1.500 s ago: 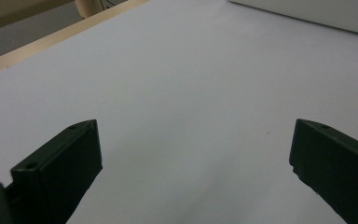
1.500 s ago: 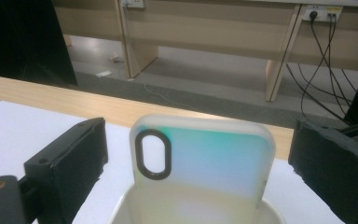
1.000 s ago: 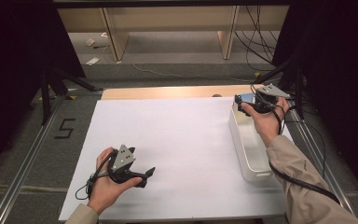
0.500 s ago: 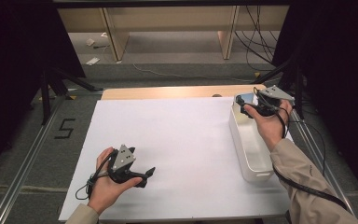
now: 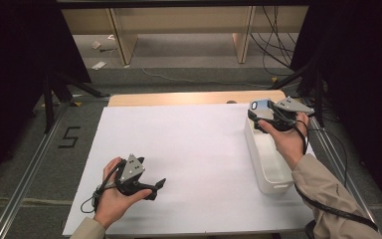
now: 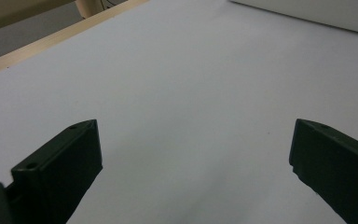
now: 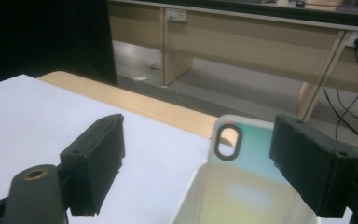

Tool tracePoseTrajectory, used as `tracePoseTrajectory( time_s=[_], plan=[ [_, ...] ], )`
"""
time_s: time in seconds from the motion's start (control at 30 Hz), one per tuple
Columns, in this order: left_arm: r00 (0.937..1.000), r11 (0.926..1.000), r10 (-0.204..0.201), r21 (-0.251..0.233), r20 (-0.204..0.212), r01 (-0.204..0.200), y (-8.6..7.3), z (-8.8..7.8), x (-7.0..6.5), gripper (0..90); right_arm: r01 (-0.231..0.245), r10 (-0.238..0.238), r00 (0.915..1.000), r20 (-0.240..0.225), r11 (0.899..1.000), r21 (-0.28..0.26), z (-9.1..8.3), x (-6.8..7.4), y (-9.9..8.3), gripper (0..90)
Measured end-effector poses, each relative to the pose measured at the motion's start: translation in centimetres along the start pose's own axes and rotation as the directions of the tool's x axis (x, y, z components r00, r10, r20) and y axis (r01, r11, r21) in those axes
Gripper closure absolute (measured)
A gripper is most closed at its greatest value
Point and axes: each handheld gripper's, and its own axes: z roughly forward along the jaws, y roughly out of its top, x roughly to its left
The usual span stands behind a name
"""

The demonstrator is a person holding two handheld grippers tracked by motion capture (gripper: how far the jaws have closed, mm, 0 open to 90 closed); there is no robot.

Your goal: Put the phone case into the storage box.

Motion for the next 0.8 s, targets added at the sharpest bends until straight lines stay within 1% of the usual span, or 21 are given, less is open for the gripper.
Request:
tracePoseTrajectory(
  time_s=[0.17, 0.37, 0.47, 0.57, 0.7, 0.8],
  plan=[
    [1.0000, 1.0000, -0.001, -0.002, -0.001, 0.001, 0.0, 0.0, 0.0, 1.5, 0.015, -0.015, 0.9994, -0.032, 1.000, -0.003, -0.5, 0.6, 0.2, 18.9],
    [1.0000, 1.0000, -0.001, -0.003, -0.001, 0.001, 0.0, 0.0, 0.0, 1.5, 0.019, -0.019, 0.9974, -0.070, 1.000, -0.006, -1.3, 1.1, 0.0, 18.9],
    [1.0000, 1.0000, -0.002, -0.004, -0.002, 0.002, 0.0, 0.0, 0.0, 1.5, 0.020, -0.022, 0.9953, -0.095, 1.000, -0.015, -1.7, 1.2, -0.1, 18.9],
    [1.0000, 1.0000, -0.003, -0.005, -0.004, 0.003, 0.0, -0.1, 0.0, 1.5, 0.012, -0.014, 0.9927, -0.120, 1.000, -0.016, -2.1, 1.4, -0.2, 18.9],
    [1.0000, 1.0000, -0.002, -0.007, -0.006, 0.002, 0.0, -0.1, 0.0, 1.5, 0.019, -0.022, 0.9895, -0.143, 1.000, -0.021, -3.0, 1.6, -0.3, 19.3],
    [1.0000, 1.0000, -0.001, -0.008, -0.010, 0.001, 0.1, -0.1, 0.1, 1.5, 0.018, -0.024, 0.9867, -0.161, 0.999, -0.035, -3.7, 1.8, -0.4, 19.3]
  ],
)
